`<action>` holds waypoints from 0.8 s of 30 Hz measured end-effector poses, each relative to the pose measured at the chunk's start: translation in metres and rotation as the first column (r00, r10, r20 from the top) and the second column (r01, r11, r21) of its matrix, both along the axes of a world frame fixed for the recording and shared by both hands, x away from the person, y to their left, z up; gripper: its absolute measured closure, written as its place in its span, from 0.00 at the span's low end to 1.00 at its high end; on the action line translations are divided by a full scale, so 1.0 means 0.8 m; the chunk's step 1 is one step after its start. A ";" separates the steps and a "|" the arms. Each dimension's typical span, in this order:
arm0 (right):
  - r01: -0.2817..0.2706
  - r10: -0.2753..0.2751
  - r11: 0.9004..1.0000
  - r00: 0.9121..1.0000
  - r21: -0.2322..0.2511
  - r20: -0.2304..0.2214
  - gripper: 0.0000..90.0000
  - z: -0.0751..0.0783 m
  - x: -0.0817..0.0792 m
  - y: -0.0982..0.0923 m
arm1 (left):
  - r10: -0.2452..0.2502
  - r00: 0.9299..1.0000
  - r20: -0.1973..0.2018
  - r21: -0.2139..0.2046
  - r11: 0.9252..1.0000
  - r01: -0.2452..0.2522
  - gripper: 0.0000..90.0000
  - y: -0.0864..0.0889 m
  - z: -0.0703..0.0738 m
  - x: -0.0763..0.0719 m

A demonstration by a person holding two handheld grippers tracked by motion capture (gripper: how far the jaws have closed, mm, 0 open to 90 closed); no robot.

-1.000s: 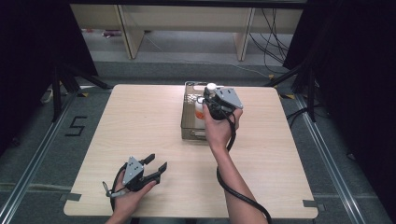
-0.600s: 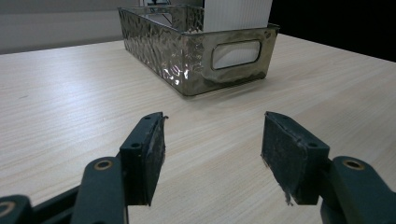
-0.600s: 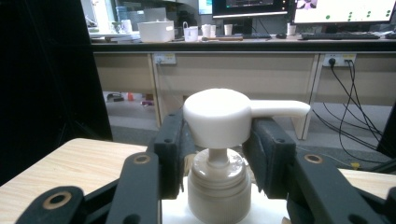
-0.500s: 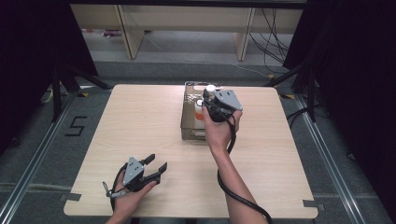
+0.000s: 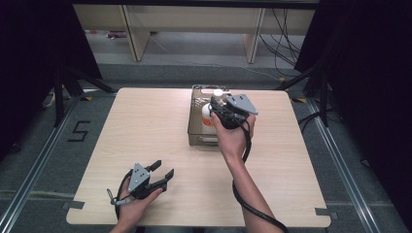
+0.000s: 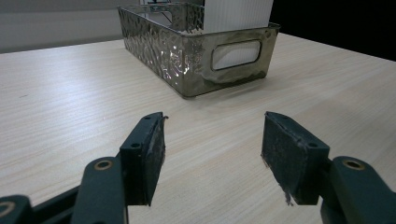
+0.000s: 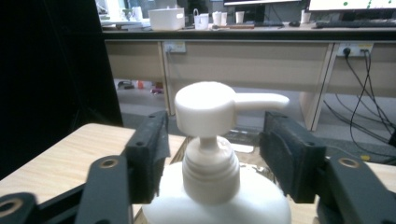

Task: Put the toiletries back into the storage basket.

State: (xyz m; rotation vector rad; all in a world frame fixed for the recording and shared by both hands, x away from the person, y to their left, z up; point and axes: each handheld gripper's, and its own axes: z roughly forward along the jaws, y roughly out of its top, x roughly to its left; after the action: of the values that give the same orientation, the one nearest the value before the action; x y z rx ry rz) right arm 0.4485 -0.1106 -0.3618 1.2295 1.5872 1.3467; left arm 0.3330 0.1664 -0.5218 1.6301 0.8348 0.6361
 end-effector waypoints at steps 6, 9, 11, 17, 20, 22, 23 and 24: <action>-0.052 0.051 0.998 0.998 -0.019 -0.026 0.40 -0.002 -0.005 -0.010 | 0.002 1.000 0.000 -0.002 1.000 -0.002 0.43 0.000 0.000 0.000; -0.071 0.070 0.997 0.997 -0.034 -0.033 0.39 -0.003 -0.009 -0.018 | 0.015 1.000 -0.017 0.008 1.000 -0.015 0.43 0.000 0.001 -0.002; -0.087 0.086 0.996 0.995 -0.020 -0.043 0.38 -0.004 -0.014 -0.022 | 0.018 1.000 -0.023 0.007 1.000 -0.018 0.43 0.000 0.001 -0.003; -0.126 0.124 0.991 0.990 -0.031 -0.072 0.39 -0.009 -0.030 -0.039 | 0.024 0.999 -0.028 0.003 1.000 -0.024 0.43 0.000 0.001 -0.003; -0.139 0.135 0.989 0.987 -0.044 -0.086 0.40 -0.014 -0.039 -0.051 | 0.007 1.000 -0.002 0.000 1.000 -0.007 0.43 0.000 0.000 0.000; -0.136 0.130 0.989 0.986 -0.061 -0.101 0.40 -0.018 -0.046 -0.060 | 0.008 1.000 -0.002 0.005 1.000 -0.008 0.43 0.000 0.000 0.000; -0.149 0.143 0.987 0.984 -0.061 -0.104 0.40 -0.021 -0.049 -0.066 | 0.026 0.999 -0.028 0.004 1.000 -0.026 0.43 0.000 0.001 -0.003; -0.150 0.143 0.987 0.984 -0.062 -0.108 0.41 -0.024 -0.051 -0.069 | 0.024 0.999 -0.025 0.005 1.000 -0.024 0.43 0.000 0.001 -0.003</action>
State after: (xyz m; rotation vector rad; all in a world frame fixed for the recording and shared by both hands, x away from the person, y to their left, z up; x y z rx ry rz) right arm 0.4075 -0.1655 -0.3808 1.1760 1.8129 1.3236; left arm 0.3308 0.1665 -0.5213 1.6373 0.8727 0.6367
